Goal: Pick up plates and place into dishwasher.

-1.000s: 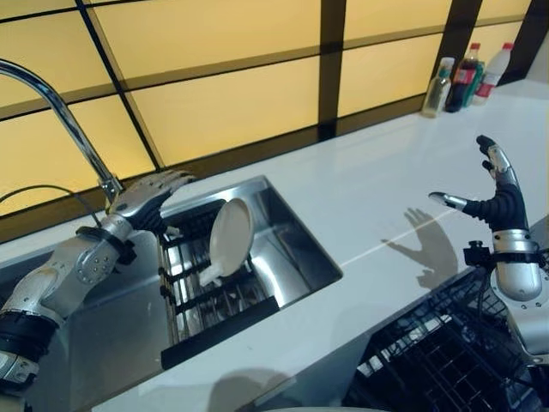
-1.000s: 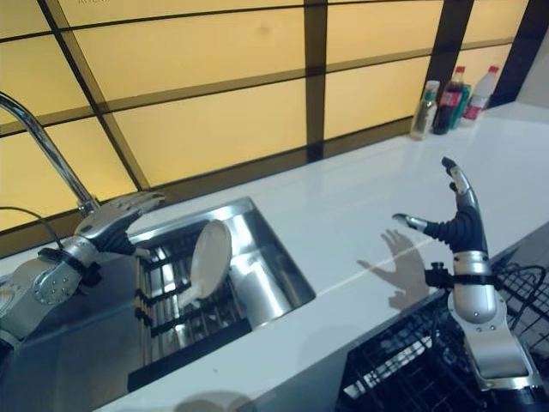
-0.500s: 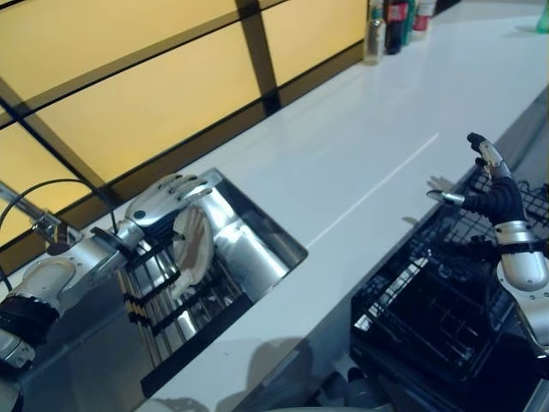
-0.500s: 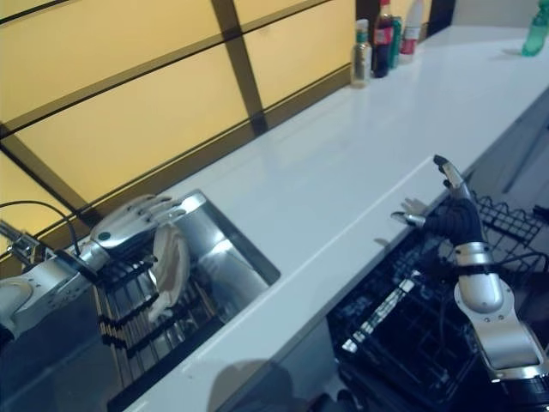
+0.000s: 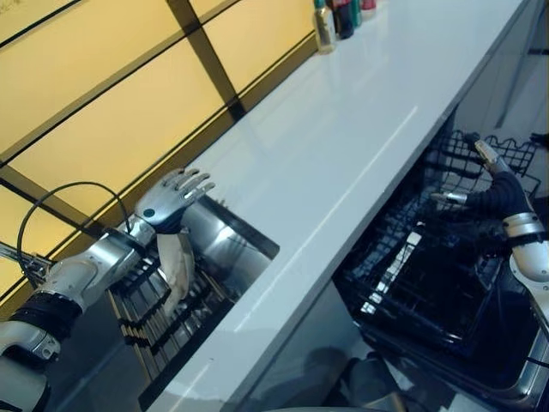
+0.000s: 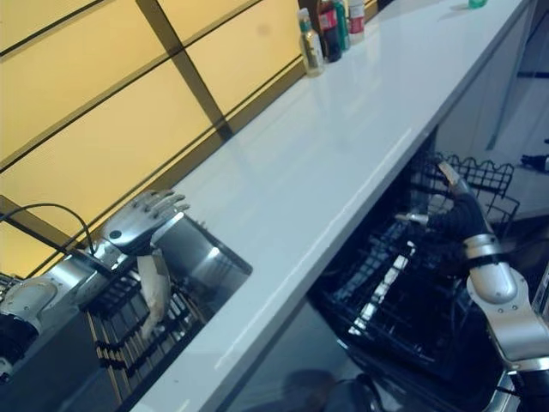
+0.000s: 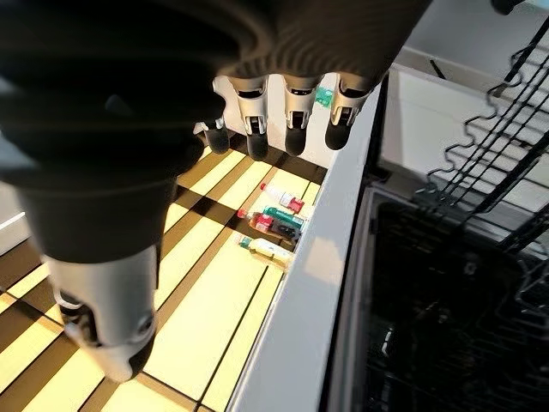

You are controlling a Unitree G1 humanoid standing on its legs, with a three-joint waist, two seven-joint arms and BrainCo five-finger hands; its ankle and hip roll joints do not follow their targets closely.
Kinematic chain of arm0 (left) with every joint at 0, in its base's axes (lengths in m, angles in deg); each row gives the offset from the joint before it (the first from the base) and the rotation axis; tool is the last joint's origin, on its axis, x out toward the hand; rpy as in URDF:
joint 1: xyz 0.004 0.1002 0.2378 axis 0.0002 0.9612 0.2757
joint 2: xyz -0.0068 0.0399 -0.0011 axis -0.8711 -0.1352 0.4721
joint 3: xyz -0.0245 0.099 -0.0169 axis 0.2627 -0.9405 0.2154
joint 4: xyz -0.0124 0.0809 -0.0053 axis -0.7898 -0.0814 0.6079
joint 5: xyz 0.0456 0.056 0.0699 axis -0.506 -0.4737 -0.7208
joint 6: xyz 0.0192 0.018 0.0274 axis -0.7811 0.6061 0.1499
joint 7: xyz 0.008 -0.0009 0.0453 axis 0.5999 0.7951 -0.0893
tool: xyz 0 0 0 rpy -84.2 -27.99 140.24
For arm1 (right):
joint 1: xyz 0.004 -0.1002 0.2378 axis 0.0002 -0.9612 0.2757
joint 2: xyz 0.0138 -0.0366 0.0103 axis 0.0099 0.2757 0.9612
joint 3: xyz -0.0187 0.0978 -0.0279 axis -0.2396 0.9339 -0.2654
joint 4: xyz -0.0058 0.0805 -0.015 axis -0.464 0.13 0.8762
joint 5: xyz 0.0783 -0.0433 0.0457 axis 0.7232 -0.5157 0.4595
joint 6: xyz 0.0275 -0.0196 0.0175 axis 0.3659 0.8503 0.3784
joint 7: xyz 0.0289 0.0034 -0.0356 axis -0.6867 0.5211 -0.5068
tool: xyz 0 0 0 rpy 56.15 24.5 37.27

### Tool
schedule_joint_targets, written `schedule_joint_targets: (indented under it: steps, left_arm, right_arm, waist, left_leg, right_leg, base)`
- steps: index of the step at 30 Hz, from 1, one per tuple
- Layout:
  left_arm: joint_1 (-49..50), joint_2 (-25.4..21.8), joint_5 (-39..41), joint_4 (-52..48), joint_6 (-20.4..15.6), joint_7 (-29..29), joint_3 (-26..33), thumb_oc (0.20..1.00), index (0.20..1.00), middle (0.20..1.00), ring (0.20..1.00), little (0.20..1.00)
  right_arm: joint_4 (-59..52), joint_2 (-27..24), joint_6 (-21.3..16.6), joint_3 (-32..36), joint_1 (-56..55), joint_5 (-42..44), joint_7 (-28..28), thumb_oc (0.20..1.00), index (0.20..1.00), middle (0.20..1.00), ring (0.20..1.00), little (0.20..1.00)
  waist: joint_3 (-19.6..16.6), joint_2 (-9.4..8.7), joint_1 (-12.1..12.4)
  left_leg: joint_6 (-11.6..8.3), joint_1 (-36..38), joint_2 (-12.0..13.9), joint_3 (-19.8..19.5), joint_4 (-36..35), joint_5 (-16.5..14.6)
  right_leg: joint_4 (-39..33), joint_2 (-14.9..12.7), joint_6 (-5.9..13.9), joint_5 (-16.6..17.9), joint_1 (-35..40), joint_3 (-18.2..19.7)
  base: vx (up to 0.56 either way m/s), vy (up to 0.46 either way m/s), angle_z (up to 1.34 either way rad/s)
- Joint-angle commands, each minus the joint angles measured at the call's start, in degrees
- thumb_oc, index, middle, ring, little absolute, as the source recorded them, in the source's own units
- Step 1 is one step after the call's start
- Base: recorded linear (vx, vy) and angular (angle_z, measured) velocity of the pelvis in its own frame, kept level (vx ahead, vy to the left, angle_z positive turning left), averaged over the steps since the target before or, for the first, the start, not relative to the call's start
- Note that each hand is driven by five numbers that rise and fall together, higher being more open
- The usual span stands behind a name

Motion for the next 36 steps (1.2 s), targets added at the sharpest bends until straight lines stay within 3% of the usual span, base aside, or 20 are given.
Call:
schedule_joint_targets:
  steps: [1,14,24,36]
  left_arm:
    - [0.0,-0.3,-0.9,3.6,-0.1,4.0,0.9,1.000,1.000,1.000,1.000,1.000]
    - [2.0,-3.2,2.2,1.3,0.8,6.4,3.9,1.000,1.000,1.000,1.000,1.000]
    - [3.4,-2.8,3.3,1.5,0.4,4.0,6.9,1.000,1.000,1.000,1.000,1.000]
    - [7.4,0.7,14.1,2.5,-0.2,4.4,13.9,1.000,1.000,1.000,1.000,1.000]
  right_arm:
    - [-3.1,-2.6,-1.0,-0.9,4.6,0.6,-0.8,1.000,1.000,1.000,1.000,1.000]
    - [-3.2,-1.1,-0.9,0.8,2.9,-0.9,-2.2,1.000,1.000,1.000,1.000,1.000]
    - [-3.2,0.4,-0.6,2.3,0.8,-0.9,-2.7,1.000,1.000,1.000,1.000,1.000]
    - [-3.3,4.1,-1.4,3.6,-2.4,-1.8,-2.8,1.000,1.000,1.000,1.000,1.000]
  waist:
    - [-4.0,-1.16,0.5]
    - [-5.2,-0.35,2.4]
    - [-7.2,-1.26,3.3]
    - [-8.9,-3.10,4.1]
  left_leg:
    - [1.83,-0.7,-3.5,0.0,8.3,-10.0]
    - [1.49,-0.3,-4.1,-1.7,7.1,-9.6]
    - [1.41,0.6,-4.2,-2.4,6.4,-10.0]
    - [1.62,1.4,-3.6,-2.7,5.9,-10.3]
  right_leg:
    - [-8.2,-1.7,4.75,0.4,3.6,0.2]
    - [-10.3,-2.3,4.48,0.3,6.1,-2.2]
    - [-11.6,-2.1,4.53,0.3,7.8,-3.0]
    - [-12.1,-1.4,4.88,0.5,8.4,-2.8]
  base:
    - [0.01,0.045,-0.06]
    - [0.00,0.021,0.02]
    - [-0.01,-0.002,0.10]
    - [0.00,-0.038,0.04]
